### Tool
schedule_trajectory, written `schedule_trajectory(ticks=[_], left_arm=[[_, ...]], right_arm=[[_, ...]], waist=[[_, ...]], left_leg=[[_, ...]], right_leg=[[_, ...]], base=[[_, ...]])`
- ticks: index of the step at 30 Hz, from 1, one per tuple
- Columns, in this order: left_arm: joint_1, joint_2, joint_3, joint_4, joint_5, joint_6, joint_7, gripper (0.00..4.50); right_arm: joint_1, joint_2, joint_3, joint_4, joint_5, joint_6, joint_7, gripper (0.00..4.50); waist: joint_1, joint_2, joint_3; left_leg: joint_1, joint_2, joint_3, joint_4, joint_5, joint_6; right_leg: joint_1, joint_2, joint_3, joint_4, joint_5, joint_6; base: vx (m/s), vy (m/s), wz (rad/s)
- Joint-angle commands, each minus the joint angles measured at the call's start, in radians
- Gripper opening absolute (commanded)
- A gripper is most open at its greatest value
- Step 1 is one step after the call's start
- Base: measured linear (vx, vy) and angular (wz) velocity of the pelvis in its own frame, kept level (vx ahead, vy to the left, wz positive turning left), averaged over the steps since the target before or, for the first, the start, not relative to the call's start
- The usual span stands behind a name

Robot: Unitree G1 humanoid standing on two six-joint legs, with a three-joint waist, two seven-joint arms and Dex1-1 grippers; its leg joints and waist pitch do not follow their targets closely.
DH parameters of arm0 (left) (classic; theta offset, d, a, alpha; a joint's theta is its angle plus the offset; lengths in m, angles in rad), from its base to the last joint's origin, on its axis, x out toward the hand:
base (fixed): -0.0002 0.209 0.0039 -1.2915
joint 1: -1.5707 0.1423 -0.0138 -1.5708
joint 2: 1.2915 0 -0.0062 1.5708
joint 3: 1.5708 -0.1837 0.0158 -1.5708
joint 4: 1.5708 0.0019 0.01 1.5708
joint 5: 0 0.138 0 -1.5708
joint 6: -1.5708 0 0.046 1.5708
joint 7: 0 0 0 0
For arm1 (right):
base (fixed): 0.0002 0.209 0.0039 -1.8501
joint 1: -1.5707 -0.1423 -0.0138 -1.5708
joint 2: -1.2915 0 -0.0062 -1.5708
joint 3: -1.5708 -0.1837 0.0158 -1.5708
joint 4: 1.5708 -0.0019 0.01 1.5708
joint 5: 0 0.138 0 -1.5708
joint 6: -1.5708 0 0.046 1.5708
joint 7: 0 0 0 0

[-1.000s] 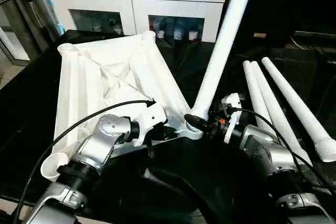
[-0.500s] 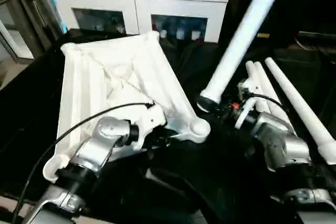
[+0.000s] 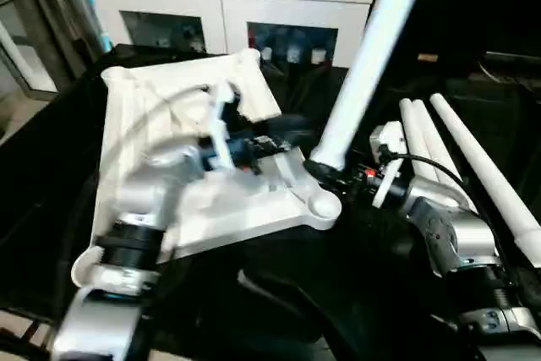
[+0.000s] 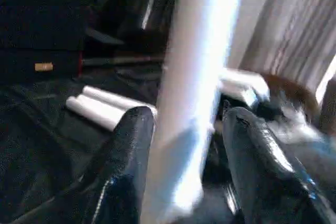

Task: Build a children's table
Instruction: Insert table leg to table base

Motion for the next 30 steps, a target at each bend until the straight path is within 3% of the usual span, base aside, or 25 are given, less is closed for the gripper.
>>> schedule_trajectory(ticks=[1, 4, 8, 12, 16, 17, 18, 21, 22, 23, 24, 25, 26, 27, 29, 30], left_arm=[[-0.048, -0.02, 0.023, 0.012, -0.01, 0.018, 0.03, 2.76], [-0.055, -0.041, 0.01, 0.01, -0.011, 0.021, 0.027, 3.07], [-0.045, -0.053, -0.014, -0.028, -0.035, 0.042, 0.006, 3.24], [0.001, -0.059, -0.067, -0.082, -0.02, 0.014, -0.03, 3.76], [0.007, -0.079, -0.047, -0.075, -0.015, -0.005, 0.006, 4.05], [0.007, -0.083, -0.036, -0.078, -0.024, 0.002, 0.013, 4.05], [0.009, -0.086, -0.022, -0.091, -0.045, 0.021, 0.021, 3.78], [0.018, -0.087, 0.0, -0.119, -0.084, 0.055, 0.033, 3.73], [0.023, -0.087, 0.007, -0.129, -0.095, 0.065, 0.04, 3.7], [0.03, -0.086, 0.01, -0.135, -0.098, 0.067, 0.048, 3.37], [0.043, -0.082, 0.011, -0.139, -0.092, 0.072, 0.068, 3.33], [0.051, -0.078, 0.006, -0.138, -0.078, 0.061, 0.073, 3.33], [0.06, -0.076, 0.003, -0.14, -0.068, 0.056, 0.079, 3.21], [0.069, -0.075, 0.003, -0.144, -0.062, 0.058, 0.089, 3.04], [0.078, -0.073, 0.003, -0.152, -0.062, 0.061, 0.094, 2.92], [0.097, -0.066, 0.0, -0.173, -0.067, 0.072, 0.099, 2.82]], right_arm=[[0.002, -0.004, 0.027, -0.056, -0.006, 0.01, 0.024, 2.74], [0.006, -0.006, 0.046, -0.066, -0.012, 0.014, 0.036, 2.74], [0.016, -0.013, 0.067, -0.077, -0.018, 0.019, 0.051, 2.74], [0.032, -0.03, 0.085, -0.104, -0.009, 0.048, 0.074, 2.74], [0.041, -0.035, 0.082, -0.11, -0.004, 0.05, 0.078, 2.74], [0.042, -0.037, 0.081, -0.113, 0.0, 0.052, 0.079, 2.74], [0.043, -0.04, 0.08, -0.12, 0.006, 0.058, 0.081, 2.74], [0.042, -0.041, 0.08, -0.131, 0.015, 0.067, 0.085, 2.74], [0.042, -0.041, 0.08, -0.135, 0.016, 0.07, 0.086, 2.74], [0.043, -0.04, 0.08, -0.138, 0.019, 0.074, 0.087, 2.74], [0.044, -0.039, 0.079, -0.146, 0.025, 0.082, 0.088, 2.74], [0.046, -0.039, 0.079, -0.15, 0.027, 0.085, 0.088, 2.74], [0.048, -0.039, 0.08, -0.153, 0.028, 0.087, 0.09, 2.74], [0.05, -0.04, 0.082, -0.157, 0.031, 0.091, 0.091, 2.74], [0.051, -0.04, 0.085, -0.16, 0.036, 0.096, 0.095, 2.74], [0.053, -0.038, 0.09, -0.163, 0.038, 0.1, 0.097, 2.74]], waist=[[0.003, -0.008, -0.069], [0.003, -0.009, -0.065], [0.002, -0.011, -0.066], [0.004, -0.009, -0.066], [0.003, -0.011, -0.064], [0.002, -0.011, -0.064], [0.002, -0.013, -0.063], [0.003, -0.013, -0.064], [0.001, -0.016, -0.064], [0.001, -0.025, -0.065], [0.003, -0.021, -0.064], [0.001, -0.034, -0.064], [0.002, -0.033, -0.063], [0.004, -0.027, -0.064], [0.004, -0.027, -0.062], [0.006, -0.015, -0.063]], left_leg=[[0.016, 0.042, -0.01, -0.06, -0.117, 0.093], [0.016, 0.041, -0.01, -0.062, -0.135, 0.085], [0.013, 0.042, -0.011, -0.061, -0.133, 0.088], [0.015, 0.045, -0.012, -0.063, -0.135, 0.088], [0.016, 0.044, -0.012, -0.063, -0.15, 0.086], [0.015, 0.043, -0.012, -0.063, -0.152, 0.084], [0.015, 0.043, -0.012, -0.063, -0.157, 0.079], [0.015, 0.044, -0.012, -0.063, -0.147, 0.079], [0.014, 0.043, -0.012, -0.063, -0.142, 0.081], [0.014, 0.043, -0.011, -0.062, -0.138, 0.086], [0.014, 0.044, -0.011, -0.061, -0.125, 0.095], [0.013, 0.043, -0.01, -0.061, -0.124, 0.099], [0.012, 0.043, -0.01, -0.061, -0.121, 0.101], [0.015, 0.043, -0.01, -0.06, -0.119, 0.101], [0.015, 0.045, -0.011, -0.062, -0.122, 0.093], [0.016, 0.047, -0.013, -0.063, -0.126, 0.085]], right_leg=[[0.058, -0.064, 0.026, -0.059, -0.024, -0.283], [0.059, -0.065, 0.026, -0.065, -0.07, -0.274], [0.06, -0.065, 0.026, -0.065, -0.069, -0.272], [0.06, -0.065, 0.027, -0.065, -0.073, -0.272], [0.058, -0.066, 0.027, -0.069, -0.097, -0.266], [0.059, -0.066, 0.027, -0.07, -0.103, -0.264], [0.059, -0.066, 0.027, -0.071, -0.115, -0.261], [0.058, -0.065, 0.027, -0.067, -0.103, -0.267], [0.059, -0.064, 0.027, -0.066, -0.096, -0.265], [0.059, -0.063, 0.027, -0.066, -0.091, -0.265], [0.058, -0.066, 0.028, -0.065, -0.095, -0.261], [0.059, -0.065, 0.027, -0.066, -0.098, -0.257], [0.059, -0.066, 0.027, -0.065, -0.104, -0.253], [0.056, -0.066, 0.028, -0.066, -0.115, -0.247], [0.055, -0.066, 0.028, -0.067, -0.121, -0.246], [0.054, -0.067, 0.028, -0.065, -0.117, -0.249]], base=[[0.0, 0.0, 0.0], [0.0, 0.0, 0.0], [0.0, 0.0, 0.0], [0.0, 0.0, 0.0], [0.0, 0.0, 0.0], [0.0, 0.0, 0.0], [0.0, 0.0, 0.0], [0.0, 0.0, 0.0], [0.0, 0.0, 0.0], [0.0, 0.0, 0.0], [0.0, 0.0, 0.0], [0.0, 0.0, 0.0], [0.0, 0.0, 0.0], [0.0, 0.0, 0.0], [0.0, 0.0, 0.0], [0.0, 0.0, 0.0]])
